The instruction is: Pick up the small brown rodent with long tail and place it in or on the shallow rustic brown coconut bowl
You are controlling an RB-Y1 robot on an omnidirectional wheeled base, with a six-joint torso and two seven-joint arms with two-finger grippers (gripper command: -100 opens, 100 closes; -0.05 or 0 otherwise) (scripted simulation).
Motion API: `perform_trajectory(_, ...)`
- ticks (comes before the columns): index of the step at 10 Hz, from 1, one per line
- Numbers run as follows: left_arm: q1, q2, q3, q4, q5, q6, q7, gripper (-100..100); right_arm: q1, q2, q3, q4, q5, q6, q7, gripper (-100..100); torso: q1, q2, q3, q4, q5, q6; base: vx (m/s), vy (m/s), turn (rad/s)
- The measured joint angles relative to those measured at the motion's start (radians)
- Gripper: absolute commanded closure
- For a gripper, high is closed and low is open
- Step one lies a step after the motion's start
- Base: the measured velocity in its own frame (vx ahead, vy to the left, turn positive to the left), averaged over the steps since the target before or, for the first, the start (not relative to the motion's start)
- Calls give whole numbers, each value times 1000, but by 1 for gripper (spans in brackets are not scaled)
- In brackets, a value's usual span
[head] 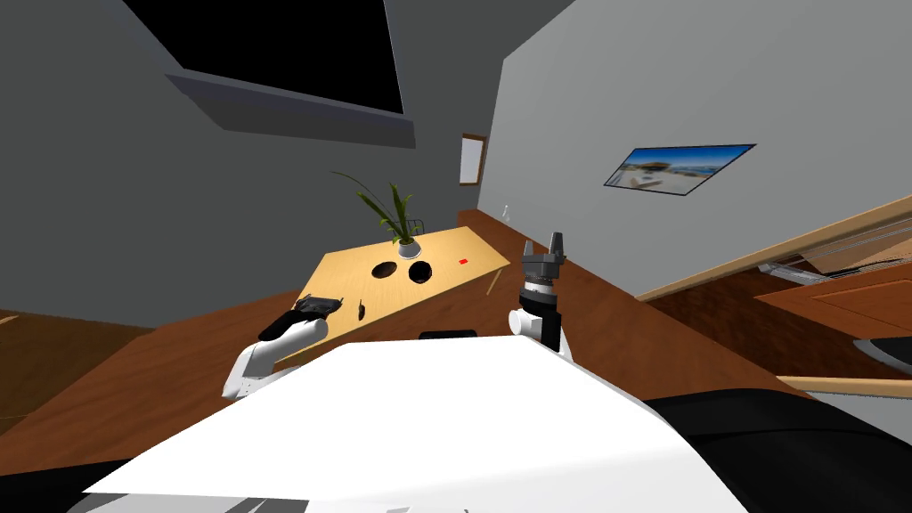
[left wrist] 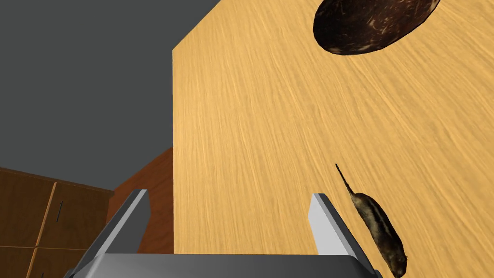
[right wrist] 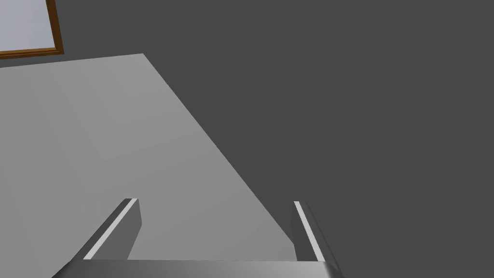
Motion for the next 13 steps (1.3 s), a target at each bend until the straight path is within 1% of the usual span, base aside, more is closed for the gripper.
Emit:
perform_trajectory(1,-17,7,19,38,4,23,27,-100,0,0,0,0,0,0,0,0,0,0,0,0,0,1,24,-7,-95)
perform_trajectory(2,-28,6,30,49,1,53,51,-100,0,0,0,0,0,0,0,0,0,0,0,0,0,0,21,0,-167)
perform_trajectory(3,-39,15,48,81,9,84,78,-100,0,0,0,0,0,0,0,0,1,0,0,0,0,0,17,8,-98)
perform_trajectory(4,-41,10,56,92,9,105,100,-100,0,0,0,0,0,0,0,0,1,1,0,0,0,0,15,10,-169)
perform_trajectory(5,-44,8,71,117,12,128,126,-100,0,0,0,0,0,0,0,0,1,1,0,0,0,0,12,12,-87)
perform_trajectory(6,-52,14,80,142,18,144,146,-100,0,0,0,0,0,0,0,0,1,1,1,0,0,0,14,12,-154)
perform_trajectory(7,-64,22,97,169,24,173,172,-100,0,0,0,0,0,0,0,0,1,1,1,0,0,0,12,15,-115)
perform_trajectory(8,-67,21,105,188,27,187,191,-100,0,0,0,0,0,0,0,0,1,1,1,0,0,0,10,20,-186)
perform_trajectory(9,-79,31,120,228,36,206,215,-100,0,0,0,0,0,0,0,0,2,1,1,0,0,0,7,23,-87)
perform_trajectory(10,-84,29,127,239,34,224,234,-100,0,0,0,0,0,0,0,0,2,1,1,0,0,0,4,20,-196)
perform_trajectory(11,-86,31,141,263,42,244,257,-100,0,0,0,0,0,0,0,0,2,2,1,0,0,0,4,33,-221)
perform_trajectory(12,-99,34,158,294,45,272,286,-100,0,0,0,0,0,0,0,0,2,2,1,0,1,0,2,30,-96)
perform_trajectory(13,-104,39,167,314,50,293,307,-100,0,0,0,0,0,0,0,0,2,2,1,0,1,0,-5,33,-171)
